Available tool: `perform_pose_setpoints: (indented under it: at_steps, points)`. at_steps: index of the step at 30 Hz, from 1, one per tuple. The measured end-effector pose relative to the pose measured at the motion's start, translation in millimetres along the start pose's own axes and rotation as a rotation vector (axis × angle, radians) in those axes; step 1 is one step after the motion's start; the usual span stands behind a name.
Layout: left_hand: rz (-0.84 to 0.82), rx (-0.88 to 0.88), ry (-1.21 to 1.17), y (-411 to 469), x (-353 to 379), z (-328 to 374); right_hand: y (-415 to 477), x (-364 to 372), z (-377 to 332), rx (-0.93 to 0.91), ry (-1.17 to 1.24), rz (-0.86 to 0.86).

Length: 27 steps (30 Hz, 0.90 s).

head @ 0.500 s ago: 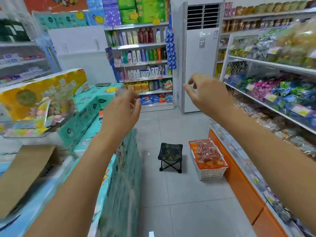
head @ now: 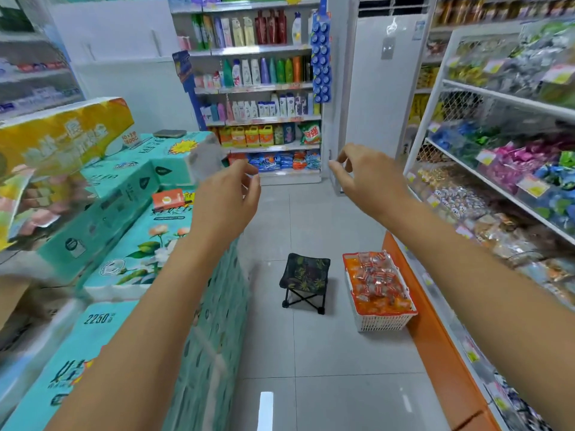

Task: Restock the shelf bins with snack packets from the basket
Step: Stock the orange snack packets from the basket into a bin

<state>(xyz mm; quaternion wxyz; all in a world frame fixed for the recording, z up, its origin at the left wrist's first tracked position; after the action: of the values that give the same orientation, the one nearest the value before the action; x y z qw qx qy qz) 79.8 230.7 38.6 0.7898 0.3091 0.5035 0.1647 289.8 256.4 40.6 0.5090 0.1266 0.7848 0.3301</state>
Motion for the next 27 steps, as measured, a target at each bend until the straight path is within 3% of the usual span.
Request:
perform_pose_setpoints:
  at_steps: [16, 27]
  points:
    - [-0.219, -0.001, -0.050, 124, 182, -110, 103, 155, 113, 0.230, -0.022, -0.039]
    - [-0.277, -0.048, -0.044, 205, 314, -169, 199, 291, 196, 0.242, -0.002, -0.119]
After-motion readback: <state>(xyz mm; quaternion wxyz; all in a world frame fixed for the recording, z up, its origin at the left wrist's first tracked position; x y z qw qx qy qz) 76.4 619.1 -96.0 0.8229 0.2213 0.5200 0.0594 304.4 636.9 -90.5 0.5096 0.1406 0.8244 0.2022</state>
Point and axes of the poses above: each hand's wrist, its own y-axis towards the middle knuckle, its own x-axis out of the palm, z = x × y, the point moved 10 cm from there along y, towards the middle knuckle, and after that the axes turned 5 degrees about y, right-handed, at the moved point
